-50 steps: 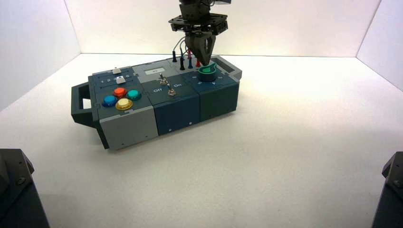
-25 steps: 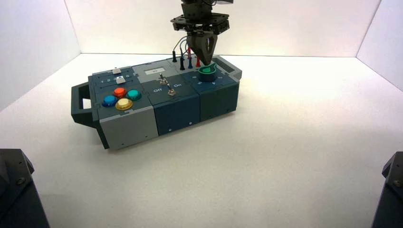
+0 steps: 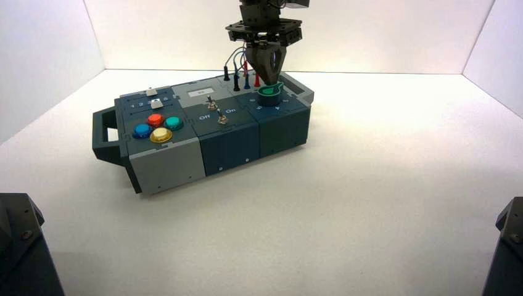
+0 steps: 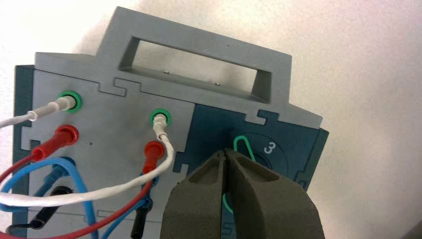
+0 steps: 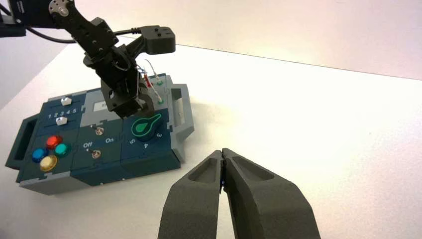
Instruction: Turn the knob to position 4.
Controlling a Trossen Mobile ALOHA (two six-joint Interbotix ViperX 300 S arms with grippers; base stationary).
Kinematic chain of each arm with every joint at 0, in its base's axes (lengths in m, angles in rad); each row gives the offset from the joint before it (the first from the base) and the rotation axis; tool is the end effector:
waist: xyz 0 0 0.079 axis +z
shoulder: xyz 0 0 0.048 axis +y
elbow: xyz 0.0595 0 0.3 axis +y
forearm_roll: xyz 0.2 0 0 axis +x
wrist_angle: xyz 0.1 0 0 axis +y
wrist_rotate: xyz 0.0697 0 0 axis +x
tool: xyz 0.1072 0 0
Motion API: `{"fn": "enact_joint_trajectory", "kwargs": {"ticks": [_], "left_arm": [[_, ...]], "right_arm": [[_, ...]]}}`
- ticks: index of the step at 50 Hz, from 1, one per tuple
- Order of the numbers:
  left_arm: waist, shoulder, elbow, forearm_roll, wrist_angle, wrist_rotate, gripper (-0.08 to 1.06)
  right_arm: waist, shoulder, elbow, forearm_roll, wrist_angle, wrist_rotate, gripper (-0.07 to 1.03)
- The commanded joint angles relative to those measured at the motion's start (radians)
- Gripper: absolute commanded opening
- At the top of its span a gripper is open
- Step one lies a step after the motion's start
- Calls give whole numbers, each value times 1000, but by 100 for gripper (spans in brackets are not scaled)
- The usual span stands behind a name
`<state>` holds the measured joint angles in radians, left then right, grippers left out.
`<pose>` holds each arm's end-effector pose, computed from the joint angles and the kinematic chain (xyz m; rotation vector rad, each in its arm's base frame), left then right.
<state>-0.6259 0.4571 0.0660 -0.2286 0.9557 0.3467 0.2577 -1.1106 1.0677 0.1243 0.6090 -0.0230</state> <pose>0.3567 -0.2982 0.0472 0.4922 1.3970 -0.8165 0.1966 0.0648 0.2323 0.0237 0.5747 0.2974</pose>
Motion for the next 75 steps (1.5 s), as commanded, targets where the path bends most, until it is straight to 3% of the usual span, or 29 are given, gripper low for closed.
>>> {"fn": "enact_joint_trajectory", "kwargs": {"ticks": [1,75], "left_arm": [[-12,-28,-20,-3,8,6,-3],[-75,-5,-46,-6,52,20,-3]], "right_arm": [[2,6,-17,0,-9,0,-2],[0,6,-17,0,-8,2,-2]]}}
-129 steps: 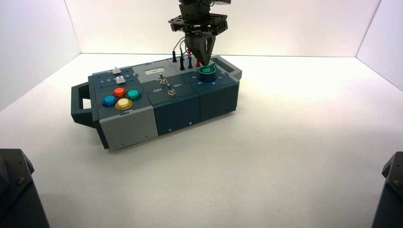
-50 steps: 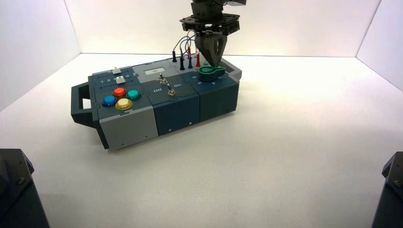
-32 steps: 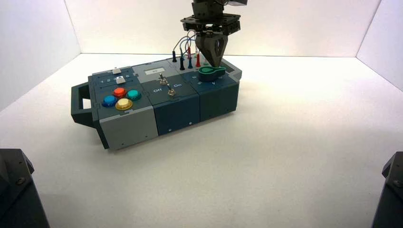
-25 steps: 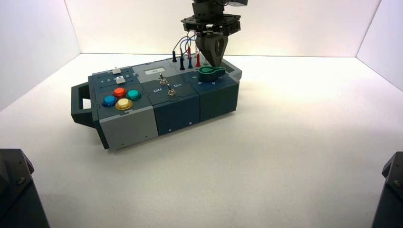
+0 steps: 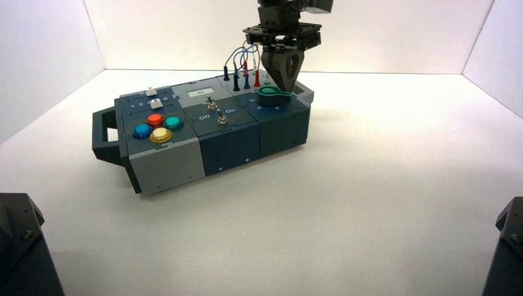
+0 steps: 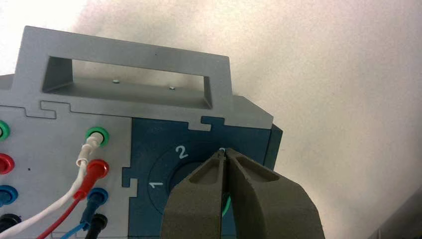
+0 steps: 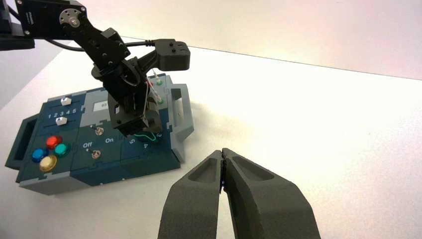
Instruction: Turn the knob to position 4.
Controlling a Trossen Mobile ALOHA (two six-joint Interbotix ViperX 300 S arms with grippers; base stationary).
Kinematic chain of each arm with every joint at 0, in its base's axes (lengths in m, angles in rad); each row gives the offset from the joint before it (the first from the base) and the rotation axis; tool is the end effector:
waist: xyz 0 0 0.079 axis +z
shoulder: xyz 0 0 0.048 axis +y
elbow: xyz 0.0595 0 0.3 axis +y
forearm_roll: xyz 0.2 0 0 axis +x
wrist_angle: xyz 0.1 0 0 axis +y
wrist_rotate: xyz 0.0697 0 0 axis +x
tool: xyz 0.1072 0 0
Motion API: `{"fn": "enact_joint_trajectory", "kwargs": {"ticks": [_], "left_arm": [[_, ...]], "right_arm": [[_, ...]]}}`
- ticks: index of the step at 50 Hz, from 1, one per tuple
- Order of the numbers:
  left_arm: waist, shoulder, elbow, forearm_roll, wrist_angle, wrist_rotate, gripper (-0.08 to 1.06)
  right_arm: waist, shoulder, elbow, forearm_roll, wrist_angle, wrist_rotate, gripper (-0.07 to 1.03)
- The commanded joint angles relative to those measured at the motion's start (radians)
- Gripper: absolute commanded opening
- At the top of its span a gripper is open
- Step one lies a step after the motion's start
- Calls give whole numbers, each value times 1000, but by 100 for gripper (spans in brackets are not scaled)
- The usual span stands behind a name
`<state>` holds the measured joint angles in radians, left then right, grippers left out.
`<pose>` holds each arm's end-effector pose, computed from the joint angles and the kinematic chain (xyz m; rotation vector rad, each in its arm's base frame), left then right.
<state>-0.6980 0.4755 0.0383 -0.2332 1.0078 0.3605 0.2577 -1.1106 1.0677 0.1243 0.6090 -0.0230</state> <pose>0.3319 -0.3235 0.0459 0.5618 1.4234 -0.8936 0.1966 0.0648 0.2323 0.0237 0.5747 0.2974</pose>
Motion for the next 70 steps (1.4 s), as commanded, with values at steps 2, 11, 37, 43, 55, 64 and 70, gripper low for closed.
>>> {"fn": "enact_joint_trajectory", "kwargs": {"ticks": [2,11,37,43,55,64,70], "left_arm": [[-3,-26,-17,0,2,6,-3],[-6,-28,-14,-2,8,6,-3],[-18,-32,-17,-2,21,8,-3],[-20,-34,-18,-2,23,6,-3],[-18,-29,-23,-2,23,8,-3],[-20,-29,-23,0,26,8,-3],[-20,-28,-26,0,31,9,-3]], "right_arm": [[0,6,-15,0,-8,2,-2],[2,6,-15,0,-8,2,-2],[5,12,-18,15,57,14,-2],[6,12,-23,20,75,12,-2],[43,40,-34,26,94,12,-2],[61,54,-35,63,103,11,-2],[63,52,-34,69,106,11,-2]]}}
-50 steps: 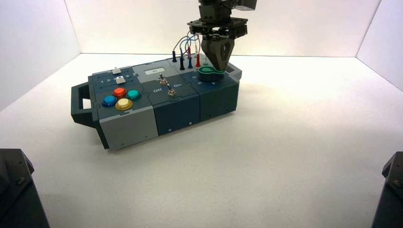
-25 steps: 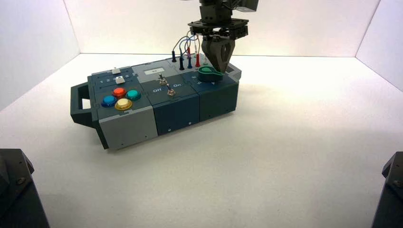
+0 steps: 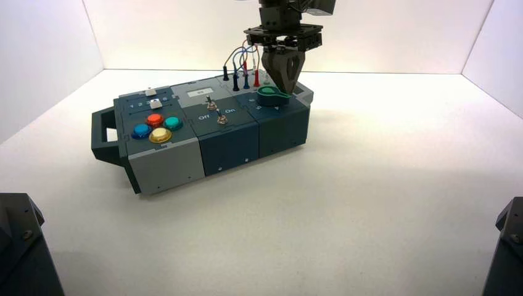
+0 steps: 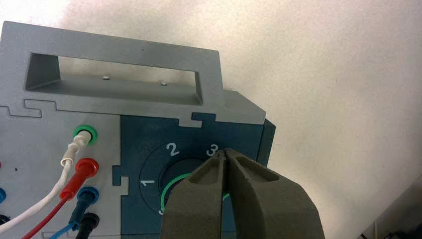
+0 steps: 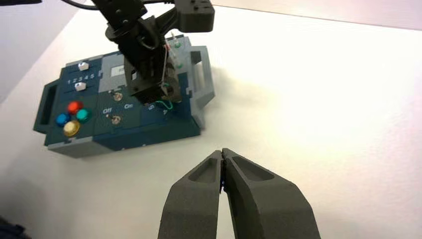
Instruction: Turn the knob to position 4.
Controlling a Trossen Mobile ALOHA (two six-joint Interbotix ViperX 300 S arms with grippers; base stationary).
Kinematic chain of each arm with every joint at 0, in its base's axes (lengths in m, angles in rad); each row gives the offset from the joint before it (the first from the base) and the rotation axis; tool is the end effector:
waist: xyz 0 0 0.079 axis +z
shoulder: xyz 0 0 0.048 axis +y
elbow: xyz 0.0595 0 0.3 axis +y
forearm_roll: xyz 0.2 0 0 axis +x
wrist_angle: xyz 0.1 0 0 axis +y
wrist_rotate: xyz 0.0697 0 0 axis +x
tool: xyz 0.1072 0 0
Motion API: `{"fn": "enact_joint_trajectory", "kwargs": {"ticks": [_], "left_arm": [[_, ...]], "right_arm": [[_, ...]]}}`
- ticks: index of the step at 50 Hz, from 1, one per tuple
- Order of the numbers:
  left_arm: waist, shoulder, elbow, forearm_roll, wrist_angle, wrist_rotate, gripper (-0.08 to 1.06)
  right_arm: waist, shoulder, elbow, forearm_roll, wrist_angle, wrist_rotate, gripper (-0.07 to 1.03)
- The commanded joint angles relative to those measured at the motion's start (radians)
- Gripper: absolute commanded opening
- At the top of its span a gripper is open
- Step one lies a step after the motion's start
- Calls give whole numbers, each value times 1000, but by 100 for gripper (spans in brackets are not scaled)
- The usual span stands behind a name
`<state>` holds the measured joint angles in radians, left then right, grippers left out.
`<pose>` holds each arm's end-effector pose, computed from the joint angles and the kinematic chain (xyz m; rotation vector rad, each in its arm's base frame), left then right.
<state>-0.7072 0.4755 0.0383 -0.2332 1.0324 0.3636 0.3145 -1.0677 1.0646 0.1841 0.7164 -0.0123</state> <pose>0.3253 -0.3242 0.0458 0.5772 1.4448 -0.9062 0.1833 0.0820 0.2109 0.0512 0.7319 0.3709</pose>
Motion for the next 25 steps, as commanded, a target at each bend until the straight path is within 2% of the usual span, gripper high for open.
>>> {"fn": "enact_joint_trajectory", "kwargs": {"ticks": [1,25], "left_arm": [[-9,-28,-26,0,8,6,-3],[-20,-26,-31,0,32,6,-3]], "right_arm": [[5,9,-31,9,-2,0,-2],[6,2,-25,21,15,-6,-2]]}}
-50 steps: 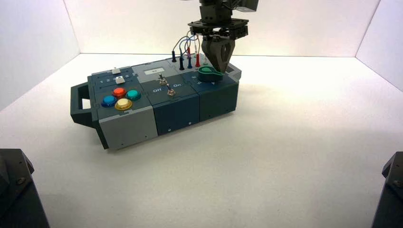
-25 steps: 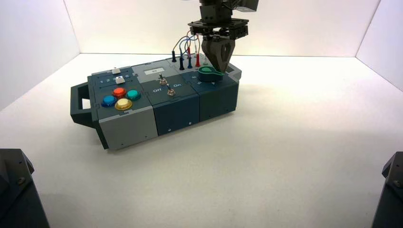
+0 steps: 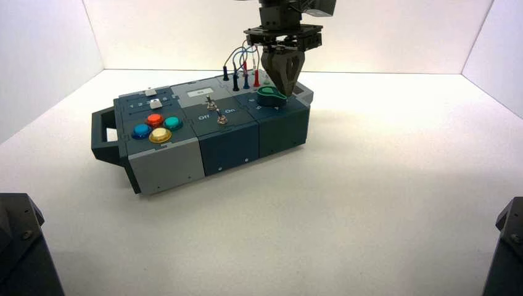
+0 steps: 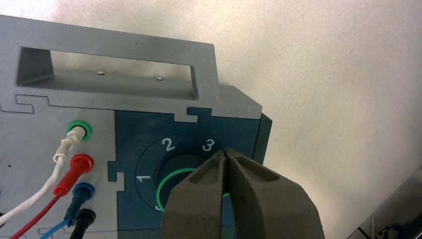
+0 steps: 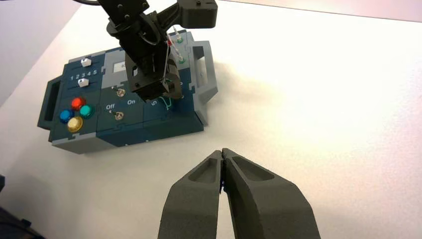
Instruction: Turn the knob to position 4.
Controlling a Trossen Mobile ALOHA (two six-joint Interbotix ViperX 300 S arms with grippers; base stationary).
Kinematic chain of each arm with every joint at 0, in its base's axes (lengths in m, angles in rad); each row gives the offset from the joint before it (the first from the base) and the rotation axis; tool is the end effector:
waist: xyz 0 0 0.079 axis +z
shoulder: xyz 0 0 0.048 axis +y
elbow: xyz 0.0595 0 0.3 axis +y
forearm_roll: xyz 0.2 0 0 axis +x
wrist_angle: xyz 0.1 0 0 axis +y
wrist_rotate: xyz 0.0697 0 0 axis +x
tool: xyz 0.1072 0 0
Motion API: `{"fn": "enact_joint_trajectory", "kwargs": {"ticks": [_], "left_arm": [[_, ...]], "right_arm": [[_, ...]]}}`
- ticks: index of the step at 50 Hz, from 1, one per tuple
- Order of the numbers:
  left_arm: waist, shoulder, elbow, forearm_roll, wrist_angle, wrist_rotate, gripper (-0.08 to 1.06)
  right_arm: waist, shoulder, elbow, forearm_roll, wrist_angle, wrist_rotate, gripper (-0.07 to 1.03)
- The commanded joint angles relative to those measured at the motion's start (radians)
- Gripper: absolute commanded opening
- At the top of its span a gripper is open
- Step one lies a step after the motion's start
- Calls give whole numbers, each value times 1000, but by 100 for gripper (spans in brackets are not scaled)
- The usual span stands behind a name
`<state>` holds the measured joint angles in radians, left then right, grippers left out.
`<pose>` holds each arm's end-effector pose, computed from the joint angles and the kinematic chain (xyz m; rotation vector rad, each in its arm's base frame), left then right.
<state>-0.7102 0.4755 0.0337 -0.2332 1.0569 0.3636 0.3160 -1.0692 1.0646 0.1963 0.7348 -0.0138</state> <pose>0.3218 -0.3237 0.0470 0.5849 1.4637 -0.9120 0.1804 0.0833 0.2091 0.0577 0.7500 0.3786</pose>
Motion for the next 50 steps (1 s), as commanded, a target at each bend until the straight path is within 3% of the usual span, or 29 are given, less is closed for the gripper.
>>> {"fn": "enact_joint_trajectory", "kwargs": {"ticks": [1,50], "left_arm": [[-17,-26,-26,0,9,6,-3],[-21,-37,-32,3,41,20,-3]], "right_arm": [[5,2,-23,9,-5,-5,-2],[26,0,-18,5,-18,-5,-2]]}}
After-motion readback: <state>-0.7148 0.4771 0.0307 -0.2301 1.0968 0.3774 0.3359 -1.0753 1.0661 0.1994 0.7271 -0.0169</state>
